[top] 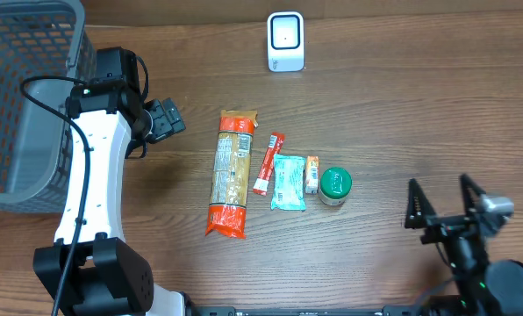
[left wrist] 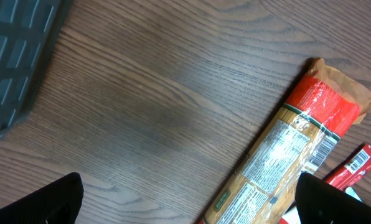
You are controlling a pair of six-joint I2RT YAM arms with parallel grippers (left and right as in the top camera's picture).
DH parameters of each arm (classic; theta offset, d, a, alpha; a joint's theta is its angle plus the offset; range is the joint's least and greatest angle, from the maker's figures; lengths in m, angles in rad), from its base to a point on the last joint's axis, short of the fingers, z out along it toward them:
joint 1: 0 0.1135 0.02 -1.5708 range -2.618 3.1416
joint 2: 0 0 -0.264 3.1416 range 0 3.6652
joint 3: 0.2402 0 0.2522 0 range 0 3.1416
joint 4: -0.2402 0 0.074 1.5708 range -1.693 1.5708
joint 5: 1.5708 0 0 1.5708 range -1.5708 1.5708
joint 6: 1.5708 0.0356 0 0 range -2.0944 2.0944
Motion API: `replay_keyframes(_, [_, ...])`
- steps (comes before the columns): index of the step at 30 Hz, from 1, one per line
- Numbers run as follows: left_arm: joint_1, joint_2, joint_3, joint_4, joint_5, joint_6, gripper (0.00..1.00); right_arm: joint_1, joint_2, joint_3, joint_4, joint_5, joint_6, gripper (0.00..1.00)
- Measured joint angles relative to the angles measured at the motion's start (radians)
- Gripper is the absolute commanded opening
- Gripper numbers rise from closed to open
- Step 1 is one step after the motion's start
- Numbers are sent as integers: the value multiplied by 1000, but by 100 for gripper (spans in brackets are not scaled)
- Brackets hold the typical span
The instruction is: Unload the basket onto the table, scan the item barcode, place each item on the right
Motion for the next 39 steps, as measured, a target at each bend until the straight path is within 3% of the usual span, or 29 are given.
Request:
replay_keyframes(9, [0, 0, 0, -3, 0, 0, 100, 0, 232, 465, -267, 59, 4, 100])
replay_keyframes(17, [0, 0, 0, -3, 0, 0, 100, 0, 615, 829, -678, 45, 12, 100])
replay_keyframes(23, [0, 0, 0, -3, 0, 0, 100, 0, 952, 1106, -987, 11, 112, 100])
replay_keyframes(27, [0, 0, 0, -3, 0, 0, 100, 0, 1103, 1223, -1027, -61, 143, 100])
replay_keyframes(34, [0, 0, 0, -3, 0, 0, 100, 0, 1250, 1244, -999, -319, 166, 100])
replay_keyframes(39, [0, 0, 0, -3, 0, 0, 100, 49, 1346, 1244, -1003, -334, 203, 100])
